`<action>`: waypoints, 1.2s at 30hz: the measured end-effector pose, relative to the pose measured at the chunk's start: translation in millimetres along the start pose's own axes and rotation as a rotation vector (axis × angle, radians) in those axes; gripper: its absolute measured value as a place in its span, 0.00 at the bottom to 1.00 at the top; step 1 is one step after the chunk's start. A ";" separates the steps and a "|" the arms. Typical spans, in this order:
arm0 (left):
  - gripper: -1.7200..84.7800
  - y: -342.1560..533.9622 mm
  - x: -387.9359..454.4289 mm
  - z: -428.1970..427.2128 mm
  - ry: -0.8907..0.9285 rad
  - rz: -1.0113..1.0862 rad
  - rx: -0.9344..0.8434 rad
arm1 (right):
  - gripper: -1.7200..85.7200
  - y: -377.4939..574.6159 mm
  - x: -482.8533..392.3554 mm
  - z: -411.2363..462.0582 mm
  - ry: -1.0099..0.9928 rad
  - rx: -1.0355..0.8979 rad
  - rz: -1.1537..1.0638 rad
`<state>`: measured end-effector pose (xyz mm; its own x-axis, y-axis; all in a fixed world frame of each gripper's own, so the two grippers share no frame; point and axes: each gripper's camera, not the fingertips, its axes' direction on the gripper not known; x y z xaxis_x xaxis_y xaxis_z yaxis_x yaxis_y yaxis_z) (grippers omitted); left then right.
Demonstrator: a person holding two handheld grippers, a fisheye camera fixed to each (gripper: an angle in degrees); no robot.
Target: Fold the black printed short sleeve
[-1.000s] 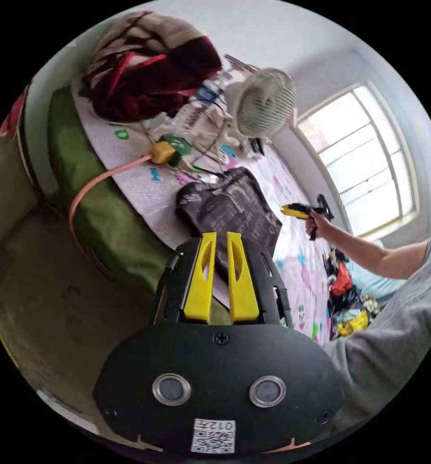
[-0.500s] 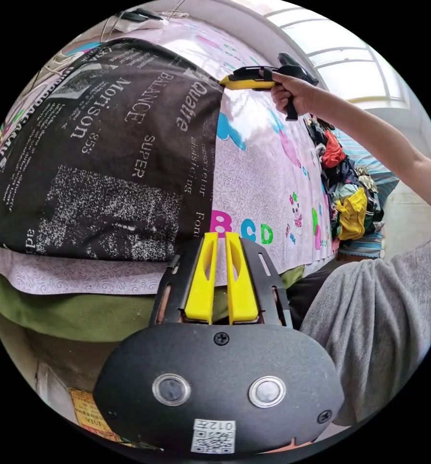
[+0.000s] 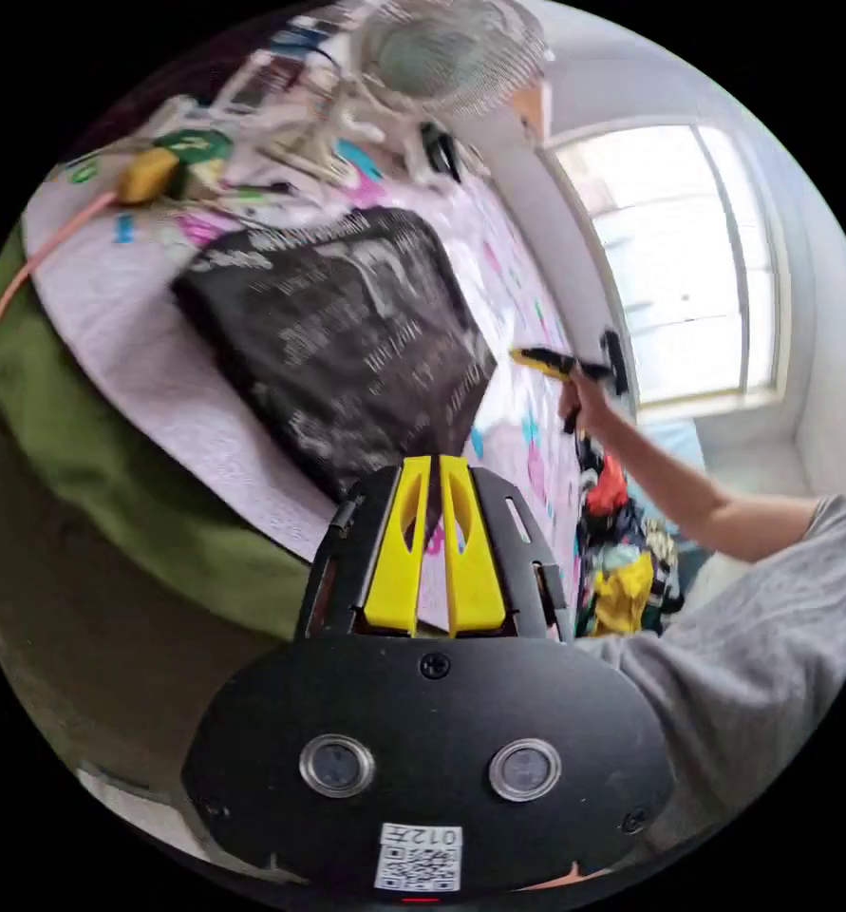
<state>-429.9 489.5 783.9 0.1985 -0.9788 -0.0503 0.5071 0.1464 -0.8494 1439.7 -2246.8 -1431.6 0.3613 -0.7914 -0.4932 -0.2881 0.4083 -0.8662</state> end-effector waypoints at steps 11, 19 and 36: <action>0.12 -19.6 -118.5 -26.1 0.248 -0.466 0.146 | 0.09 138.4 -302.2 160.1 -0.166 -0.307 -0.683; 0.05 -5.8 -118.6 -16.4 0.384 -0.401 0.229 | 0.07 178.2 -380.0 230.9 -0.049 -0.392 -0.798; 0.03 76.1 9.4 2.8 -0.135 0.061 0.024 | 0.08 -15.8 -572.7 269.8 -0.128 -0.357 -0.554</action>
<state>-387.1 491.8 720.3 0.3396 -0.9401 -0.0287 0.5100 0.2097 -0.8342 1476.6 -1677.2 -1157.2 0.6363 -0.7714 -0.0077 -0.2975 -0.2362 -0.9250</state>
